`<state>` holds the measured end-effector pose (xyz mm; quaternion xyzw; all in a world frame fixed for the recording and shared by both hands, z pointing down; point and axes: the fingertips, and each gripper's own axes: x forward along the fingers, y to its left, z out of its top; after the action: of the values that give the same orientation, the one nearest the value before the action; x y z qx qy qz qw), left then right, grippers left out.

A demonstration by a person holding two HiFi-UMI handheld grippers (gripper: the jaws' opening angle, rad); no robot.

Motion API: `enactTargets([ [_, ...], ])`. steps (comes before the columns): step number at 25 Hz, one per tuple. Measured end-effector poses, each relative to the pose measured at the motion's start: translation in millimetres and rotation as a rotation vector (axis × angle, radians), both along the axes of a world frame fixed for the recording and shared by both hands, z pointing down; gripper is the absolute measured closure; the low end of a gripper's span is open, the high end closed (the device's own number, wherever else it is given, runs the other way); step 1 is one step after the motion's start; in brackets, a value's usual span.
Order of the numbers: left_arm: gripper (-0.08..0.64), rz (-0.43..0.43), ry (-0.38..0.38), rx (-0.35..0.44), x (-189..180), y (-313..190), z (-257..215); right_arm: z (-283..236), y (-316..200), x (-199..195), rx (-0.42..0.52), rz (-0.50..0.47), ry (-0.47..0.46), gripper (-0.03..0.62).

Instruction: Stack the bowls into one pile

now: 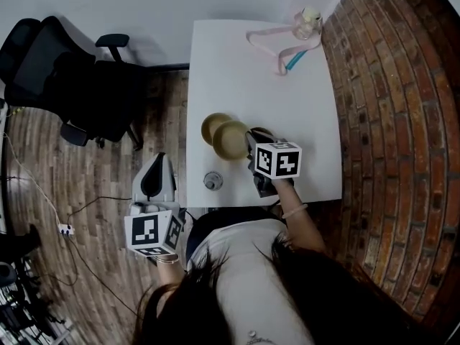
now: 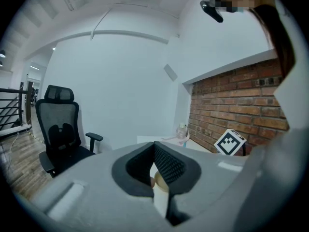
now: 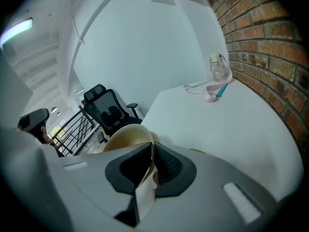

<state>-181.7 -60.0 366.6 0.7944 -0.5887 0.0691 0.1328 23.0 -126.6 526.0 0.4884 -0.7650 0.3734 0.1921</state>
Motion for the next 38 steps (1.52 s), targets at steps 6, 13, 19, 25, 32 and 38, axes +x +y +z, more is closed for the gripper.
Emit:
enactTargets([
  [6,0.561,-0.031,-0.006,-0.003,-9,0,0,4,-6,-10,-0.010,-0.012,-0.012,0.571],
  [13,0.561,-0.053,-0.016,-0.012,-14,0,0,10,-15,-17,-0.025,-0.021,-0.010,0.569],
  [19,0.561,-0.074,-0.026,-0.014,-19,-2,-1,17,-22,-25,-0.043,-0.029,-0.022,0.569],
  [25,0.561,-0.092,-0.034,-0.016,-23,-5,-1,22,-28,-31,-0.055,-0.040,-0.021,0.569],
  [32,0.561,-0.110,-0.039,-0.024,-25,-7,2,29,-34,-34,-0.068,-0.044,-0.019,0.568],
  [38,0.561,-0.132,-0.043,-0.039,-28,-7,6,38,-38,-36,-0.087,-0.054,-0.014,0.568],
])
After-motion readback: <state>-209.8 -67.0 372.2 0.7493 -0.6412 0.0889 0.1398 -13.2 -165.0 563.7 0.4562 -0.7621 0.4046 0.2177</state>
